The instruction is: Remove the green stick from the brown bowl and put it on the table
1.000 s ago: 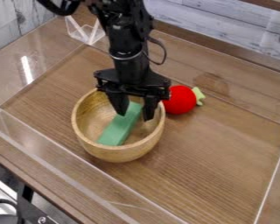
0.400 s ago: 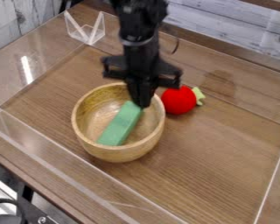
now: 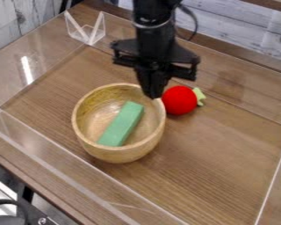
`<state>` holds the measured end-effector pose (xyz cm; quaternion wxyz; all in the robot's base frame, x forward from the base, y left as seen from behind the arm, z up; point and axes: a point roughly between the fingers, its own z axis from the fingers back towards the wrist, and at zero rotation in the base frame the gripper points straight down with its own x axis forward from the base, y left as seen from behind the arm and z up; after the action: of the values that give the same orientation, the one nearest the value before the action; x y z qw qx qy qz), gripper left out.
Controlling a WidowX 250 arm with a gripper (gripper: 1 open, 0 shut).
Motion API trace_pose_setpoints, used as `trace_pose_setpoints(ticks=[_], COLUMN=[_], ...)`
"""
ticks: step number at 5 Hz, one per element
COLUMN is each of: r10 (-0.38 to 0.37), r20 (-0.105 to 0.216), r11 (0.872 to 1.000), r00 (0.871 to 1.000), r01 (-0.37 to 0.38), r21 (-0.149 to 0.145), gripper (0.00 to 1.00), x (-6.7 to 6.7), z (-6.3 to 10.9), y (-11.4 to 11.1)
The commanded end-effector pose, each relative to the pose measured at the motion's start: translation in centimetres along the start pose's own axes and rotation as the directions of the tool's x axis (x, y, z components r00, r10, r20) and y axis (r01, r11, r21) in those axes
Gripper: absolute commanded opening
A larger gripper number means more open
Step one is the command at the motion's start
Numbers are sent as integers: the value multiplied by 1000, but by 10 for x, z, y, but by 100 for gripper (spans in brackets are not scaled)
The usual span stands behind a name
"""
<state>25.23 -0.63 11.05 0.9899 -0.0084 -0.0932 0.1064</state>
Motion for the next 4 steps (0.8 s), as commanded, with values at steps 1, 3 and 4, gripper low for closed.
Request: trace_pose_setpoints(ticks=[1,3,4], r10=[6,11,9], r20=[28,22,26], r11=[1000,1000,1000], r00=[1000,1000,1000], r01=[-6,-11,-10], r21=[10,21,27], gripper=[100,0,0], x=[-4,-7,-10], z=[4,-1,2], y=[10,9,6])
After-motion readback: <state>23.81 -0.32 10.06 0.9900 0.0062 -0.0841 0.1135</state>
